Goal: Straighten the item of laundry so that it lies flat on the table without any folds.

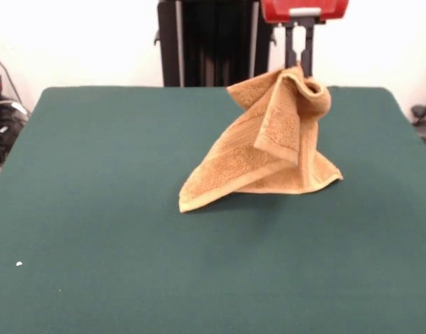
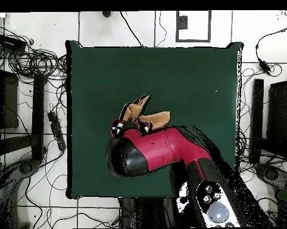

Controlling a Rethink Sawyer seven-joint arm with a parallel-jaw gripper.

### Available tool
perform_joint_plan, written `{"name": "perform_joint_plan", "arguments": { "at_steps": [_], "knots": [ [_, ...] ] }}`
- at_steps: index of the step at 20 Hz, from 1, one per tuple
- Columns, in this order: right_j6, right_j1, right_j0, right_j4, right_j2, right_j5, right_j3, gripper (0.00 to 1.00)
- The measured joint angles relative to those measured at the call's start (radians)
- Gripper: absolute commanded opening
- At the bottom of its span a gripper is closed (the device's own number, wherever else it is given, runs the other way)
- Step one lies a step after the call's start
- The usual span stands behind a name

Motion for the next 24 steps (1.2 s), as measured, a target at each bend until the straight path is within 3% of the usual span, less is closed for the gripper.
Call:
{"name": "perform_joint_plan", "arguments": {
  "at_steps": [14, 24],
  "knots": [
    [0.000, 0.084, 0.016, -0.112, -0.008, -0.161, 0.058, 0.00],
    [0.000, 0.142, -0.016, -0.123, -0.008, -0.192, 0.095, 0.00]
  ]
}}
